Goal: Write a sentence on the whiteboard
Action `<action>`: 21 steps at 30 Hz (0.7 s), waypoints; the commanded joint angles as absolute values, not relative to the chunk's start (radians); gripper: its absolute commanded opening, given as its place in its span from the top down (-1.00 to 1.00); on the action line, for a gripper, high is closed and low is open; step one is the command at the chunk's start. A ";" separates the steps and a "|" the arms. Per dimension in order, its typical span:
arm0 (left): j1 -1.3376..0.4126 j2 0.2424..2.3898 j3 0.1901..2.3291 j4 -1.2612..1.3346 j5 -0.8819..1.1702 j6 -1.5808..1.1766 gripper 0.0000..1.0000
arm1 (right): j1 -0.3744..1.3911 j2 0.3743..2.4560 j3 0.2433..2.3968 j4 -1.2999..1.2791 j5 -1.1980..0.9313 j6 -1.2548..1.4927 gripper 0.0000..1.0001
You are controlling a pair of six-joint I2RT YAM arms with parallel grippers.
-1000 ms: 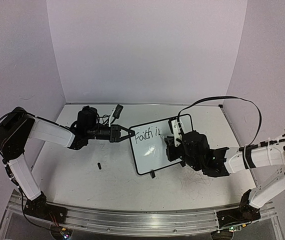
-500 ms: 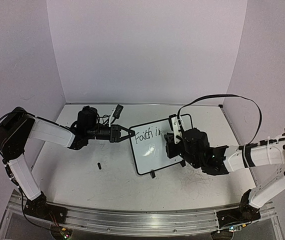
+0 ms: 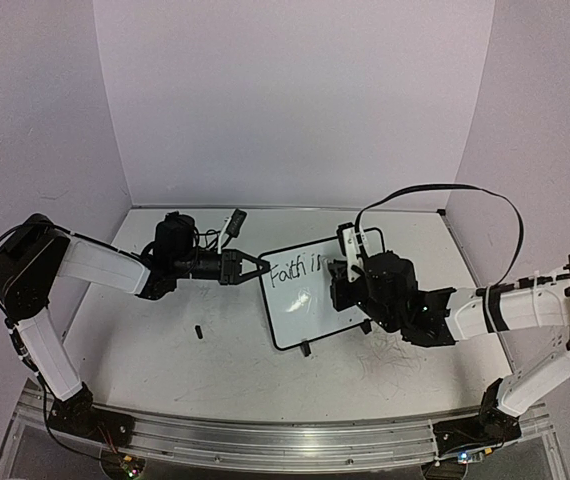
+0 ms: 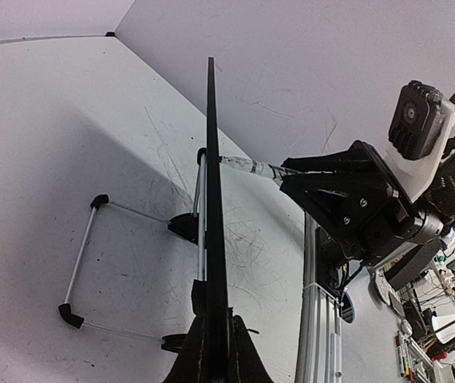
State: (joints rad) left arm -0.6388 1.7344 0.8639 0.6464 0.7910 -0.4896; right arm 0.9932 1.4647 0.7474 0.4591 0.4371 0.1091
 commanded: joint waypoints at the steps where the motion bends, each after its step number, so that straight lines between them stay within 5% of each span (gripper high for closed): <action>1: -0.680 1.724 0.893 0.624 0.875 -0.497 1.00 | 0.985 1.477 0.787 0.442 0.494 0.130 1.00; 21: -0.680 1.725 0.893 0.624 0.875 -0.495 1.00 | 0.993 1.434 0.712 0.372 0.446 0.208 1.00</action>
State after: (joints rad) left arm -0.6388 1.7344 0.8639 0.6460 0.7908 -0.4896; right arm 0.9934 1.4527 0.7355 0.4209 0.4540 0.1774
